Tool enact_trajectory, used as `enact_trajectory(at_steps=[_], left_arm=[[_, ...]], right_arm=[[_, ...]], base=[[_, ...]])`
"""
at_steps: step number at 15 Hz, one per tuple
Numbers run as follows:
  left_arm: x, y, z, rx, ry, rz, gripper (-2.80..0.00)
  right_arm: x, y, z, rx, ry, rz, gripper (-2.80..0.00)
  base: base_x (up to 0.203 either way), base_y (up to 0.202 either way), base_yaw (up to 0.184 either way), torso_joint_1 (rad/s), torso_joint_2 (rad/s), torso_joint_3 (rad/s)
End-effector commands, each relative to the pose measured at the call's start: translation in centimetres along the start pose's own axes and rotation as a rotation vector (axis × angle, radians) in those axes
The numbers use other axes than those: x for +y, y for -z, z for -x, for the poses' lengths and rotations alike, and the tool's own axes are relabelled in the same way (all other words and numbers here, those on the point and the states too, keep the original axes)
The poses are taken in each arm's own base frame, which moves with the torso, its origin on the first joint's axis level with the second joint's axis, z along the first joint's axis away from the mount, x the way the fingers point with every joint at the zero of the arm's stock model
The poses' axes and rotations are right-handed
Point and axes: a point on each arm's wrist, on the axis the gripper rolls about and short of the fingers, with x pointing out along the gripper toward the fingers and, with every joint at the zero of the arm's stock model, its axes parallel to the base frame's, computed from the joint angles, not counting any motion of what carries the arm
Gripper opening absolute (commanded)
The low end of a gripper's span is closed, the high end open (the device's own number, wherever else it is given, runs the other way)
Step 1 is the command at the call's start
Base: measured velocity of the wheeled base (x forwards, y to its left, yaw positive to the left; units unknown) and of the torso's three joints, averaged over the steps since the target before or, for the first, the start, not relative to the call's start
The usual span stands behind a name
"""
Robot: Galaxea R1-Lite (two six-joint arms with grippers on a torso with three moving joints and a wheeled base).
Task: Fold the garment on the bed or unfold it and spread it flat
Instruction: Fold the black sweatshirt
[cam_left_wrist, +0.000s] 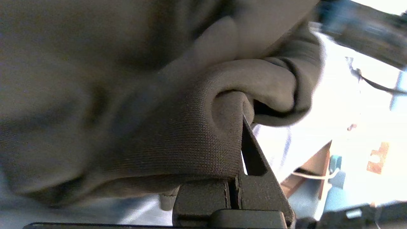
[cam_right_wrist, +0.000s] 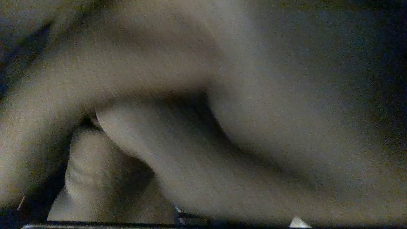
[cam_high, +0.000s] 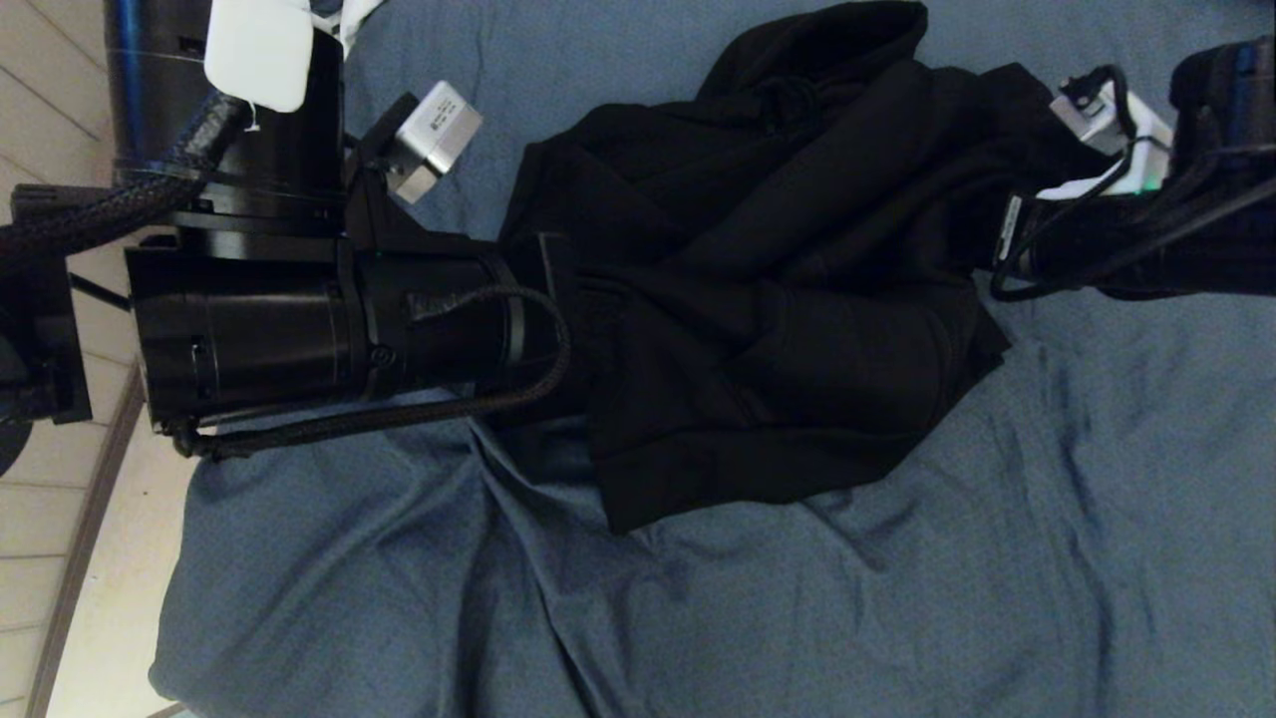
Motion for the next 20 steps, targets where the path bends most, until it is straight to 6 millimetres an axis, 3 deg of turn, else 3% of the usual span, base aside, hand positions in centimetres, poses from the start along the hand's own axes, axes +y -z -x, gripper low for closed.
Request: enact_trajectory(at_steps=[1, 9, 14, 20], left_arm=[[1.1, -1.1, 0.4, -0.035, -0.027, 0.013, -2.80], [1.0, -1.5, 3.0, -0.019, -0.029, 0.015, -2.80], [-0.6, -0.7, 5.8, 0.056, 0.016, 0.007, -2.80], [-1.8, -0.5, 8.5, 0.135, 0.036, -0.002, -2.80]], right_arm=[[1.4, -1.5, 3.5, -0.072, -0.023, 0.026, -2.80], [2.1, 0.8, 7.5, -0.005, -0.009, 0.027, -2.80], [2.9, 2.2, 11.6, -0.029, -0.012, 0.043, -2.80], [3.7, 3.0, 14.6, -0.008, -0.015, 0.045, -2.80]], base=[[0.000, 0.000, 0.000, 0.000, 0.00, 0.000], [0.000, 0.000, 0.000, 0.000, 0.00, 0.000], [0.000, 0.000, 0.000, 0.000, 0.00, 0.000], [0.000, 0.000, 0.000, 0.000, 0.00, 0.000]])
